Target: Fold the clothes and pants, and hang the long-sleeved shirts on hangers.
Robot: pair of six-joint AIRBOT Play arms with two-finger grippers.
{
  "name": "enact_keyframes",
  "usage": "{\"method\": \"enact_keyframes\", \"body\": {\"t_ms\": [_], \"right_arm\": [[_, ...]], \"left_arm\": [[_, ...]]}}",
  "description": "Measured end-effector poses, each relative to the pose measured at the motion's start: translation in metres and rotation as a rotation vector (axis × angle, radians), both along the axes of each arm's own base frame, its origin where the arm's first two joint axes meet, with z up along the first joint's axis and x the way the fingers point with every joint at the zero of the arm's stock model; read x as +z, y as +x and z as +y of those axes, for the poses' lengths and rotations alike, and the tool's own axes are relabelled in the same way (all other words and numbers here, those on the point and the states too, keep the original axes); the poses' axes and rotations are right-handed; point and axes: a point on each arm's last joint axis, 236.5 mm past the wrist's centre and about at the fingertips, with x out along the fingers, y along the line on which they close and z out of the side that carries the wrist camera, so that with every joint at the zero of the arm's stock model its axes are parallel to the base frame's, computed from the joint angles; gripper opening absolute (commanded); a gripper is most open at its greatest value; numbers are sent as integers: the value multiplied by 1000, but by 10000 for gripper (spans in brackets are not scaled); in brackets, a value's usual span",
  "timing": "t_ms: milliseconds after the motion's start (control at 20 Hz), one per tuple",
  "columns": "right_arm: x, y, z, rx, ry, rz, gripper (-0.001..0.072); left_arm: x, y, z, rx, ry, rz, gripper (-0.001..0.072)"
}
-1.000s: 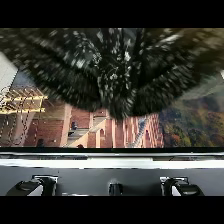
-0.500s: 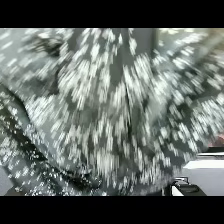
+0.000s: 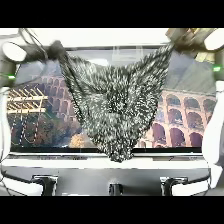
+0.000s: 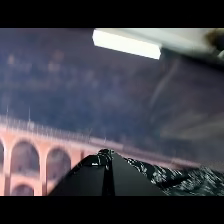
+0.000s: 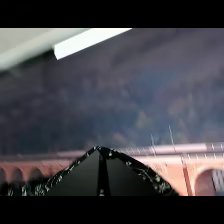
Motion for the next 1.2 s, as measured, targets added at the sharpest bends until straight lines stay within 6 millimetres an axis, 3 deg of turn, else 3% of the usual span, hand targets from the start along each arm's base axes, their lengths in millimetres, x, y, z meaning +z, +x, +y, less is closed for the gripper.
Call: {"method": "enact_keyframes", "body": {"t_ms": [50, 100, 150, 200, 300, 450, 600, 700, 850, 1050, 1200], "right_arm": [[-36, 5, 1, 6, 1, 83, 24], [-64, 5, 2, 12, 4, 152, 24], [-83, 5, 3, 18, 3, 202, 24], [-99, 2, 4, 25, 0, 251, 24], [-115, -5, 2, 31, -15, 307, 24], [-115, -19, -7, 37, -70, 351, 24], [-106, -36, -19, 31, -137, 384, 24], [-102, -47, -25, 31, -168, 411, 25], [-103, -58, -30, 31, -191, 448, 25], [-103, -63, -32, 31, -201, 468, 25], [-104, -66, -34, 30, -207, 478, 25]], "left_arm": [[-37, 1, -3, 0, -14, 95, 24], [-69, 0, -6, -1, -24, 182, 118], [-91, -3, -9, -2, -33, 246, 375], [-107, -7, -10, -4, -40, 299, 720], [-121, -15, -5, -2, -46, 367, 720], [-108, -34, 21, 9, -10, 413, 720], [-99, -79, 60, 20, 89, 470, 720], [-105, -120, 67, -5, 90, 504, 720], [-138, -194, 38, -85, -17, 569, 720], [-190, -287, -34, -200, -206, 681, 720], [-214, -329, -77, -260, -255, 725, 720]]}}
